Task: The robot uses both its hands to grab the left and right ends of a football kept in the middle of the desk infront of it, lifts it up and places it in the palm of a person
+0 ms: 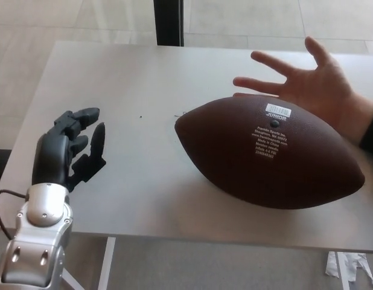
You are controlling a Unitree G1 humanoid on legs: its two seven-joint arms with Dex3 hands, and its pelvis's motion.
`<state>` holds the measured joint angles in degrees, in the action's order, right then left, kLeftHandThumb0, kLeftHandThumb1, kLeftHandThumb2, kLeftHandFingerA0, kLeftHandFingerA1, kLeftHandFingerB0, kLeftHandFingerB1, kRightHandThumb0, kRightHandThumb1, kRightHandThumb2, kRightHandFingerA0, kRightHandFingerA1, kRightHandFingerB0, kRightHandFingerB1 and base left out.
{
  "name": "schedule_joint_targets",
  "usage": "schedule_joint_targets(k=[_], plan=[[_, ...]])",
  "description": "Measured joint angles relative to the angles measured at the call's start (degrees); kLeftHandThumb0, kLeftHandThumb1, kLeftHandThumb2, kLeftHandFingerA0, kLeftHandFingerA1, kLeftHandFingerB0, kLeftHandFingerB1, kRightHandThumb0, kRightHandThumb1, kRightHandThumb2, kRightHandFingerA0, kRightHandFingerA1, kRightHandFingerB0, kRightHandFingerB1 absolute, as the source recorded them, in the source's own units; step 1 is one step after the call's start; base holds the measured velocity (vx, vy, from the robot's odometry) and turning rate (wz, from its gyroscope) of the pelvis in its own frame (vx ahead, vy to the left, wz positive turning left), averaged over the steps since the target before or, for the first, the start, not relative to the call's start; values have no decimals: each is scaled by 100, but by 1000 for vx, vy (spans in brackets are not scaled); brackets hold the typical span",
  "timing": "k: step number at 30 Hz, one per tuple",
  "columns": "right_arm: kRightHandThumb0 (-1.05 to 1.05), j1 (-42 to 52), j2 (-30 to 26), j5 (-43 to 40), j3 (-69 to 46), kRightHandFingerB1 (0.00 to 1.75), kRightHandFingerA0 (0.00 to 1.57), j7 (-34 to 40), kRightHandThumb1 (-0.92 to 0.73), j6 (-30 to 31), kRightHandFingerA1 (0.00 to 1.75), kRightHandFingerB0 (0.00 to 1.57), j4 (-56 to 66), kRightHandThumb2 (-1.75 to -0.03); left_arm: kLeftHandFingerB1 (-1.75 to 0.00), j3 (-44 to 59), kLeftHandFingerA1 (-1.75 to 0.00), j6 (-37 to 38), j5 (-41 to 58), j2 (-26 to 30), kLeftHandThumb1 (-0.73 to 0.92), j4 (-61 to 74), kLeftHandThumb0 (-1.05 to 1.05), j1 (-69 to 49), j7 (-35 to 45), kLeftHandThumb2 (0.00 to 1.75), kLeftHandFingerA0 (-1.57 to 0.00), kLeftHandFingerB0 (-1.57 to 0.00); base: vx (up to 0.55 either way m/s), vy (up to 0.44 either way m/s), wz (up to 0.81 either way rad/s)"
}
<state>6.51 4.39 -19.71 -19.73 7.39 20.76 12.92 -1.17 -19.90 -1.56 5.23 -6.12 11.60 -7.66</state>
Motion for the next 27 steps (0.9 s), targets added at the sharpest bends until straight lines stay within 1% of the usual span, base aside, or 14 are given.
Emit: schedule_joint_targets(k=[4,5,6,11,12,15,16,19,20,21,22,23,24,27], plan=[[-76,2,85,42,109,46,47,68,-71,-12,53,30,167,-103,-40,40,-56,-2,13,-47,92,-135,-91,156,59,80,-49,-32,0,0,0],[-76,2,93,51,132,46,45,75,-70,-15,53,31,199,-103,-52,61,-65,-3,23,-63,79,-165,-90,194,73,120,-49,-28,0,0,0],[-77,-1,102,63,157,32,53,82,-87,-21,39,37,236,-67,-50,85,-64,-3,36,-92,79,-196,-89,240,85,121,-49,-24,0,0,0],[-78,-132,108,112,300,31,46,114,-89,-21,38,34,327,-68,-44,307,-59,-4,186,-398,84,-491,-101,577,125,96,-50,-27,0,0,0],[-76,-171,120,116,320,31,45,125,-90,-21,38,33,327,-68,-50,349,-62,-4,218,-453,86,-573,-94,647,138,124,-45,-25,0,0,0],[-81,-207,165,132,382,31,47,143,-92,-22,39,33,329,-69,-44,463,-67,17,317,-608,86,-855,-102,829,192,99,-50,-23,0,0,0],[-82,-207,187,142,424,31,49,145,-92,-22,39,34,329,-69,-51,511,-69,49,360,-668,82,-995,-89,912,212,124,-48,-22,0,0,0],[-90,-206,246,179,567,31,51,158,-92,-23,38,33,323,-69,-51,572,-65,175,448,-821,86,-1344,-93,1114,283,123,-49,-27,0,0,0],[-96,-206,280,196,623,44,44,166,-77,-23,51,28,309,-113,-50,585,-64,258,474,-926,86,-1494,-94,1182,287,124,-44,-24,0,0,0],[-96,-206,300,208,659,44,44,174,-77,-22,51,28,301,-113,-50,587,-64,308,491,-983,86,-1578,-94,1210,298,124,-44,-24,0,0,0],[-95,-205,325,219,691,32,56,183,-88,-21,45,34,291,-71,-43,581,-61,370,507,-1029,92,-1662,-101,1242,320,92,-45,-24,0,0,0],[-97,-205,353,231,720,44,49,190,-80,-22,54,28,266,-115,-50,559,-64,434,512,-1069,85,-1753,-91,1282,336,123,-40,-21,0,0,0],[-95,-205,384,239,741,32,55,196,-88,-22,46,34,242,-71,-42,546,-61,483,516,-1107,92,-1817,-104,1309,350,92,-43,-22,0,0,0],[-90,-202,503,262,798,32,56,242,-92,-22,45,38,154,-68,-42,502,-61,686,525,-1247,92,-2028,-103,1374,386,92,-42,-23,0,0,0]])
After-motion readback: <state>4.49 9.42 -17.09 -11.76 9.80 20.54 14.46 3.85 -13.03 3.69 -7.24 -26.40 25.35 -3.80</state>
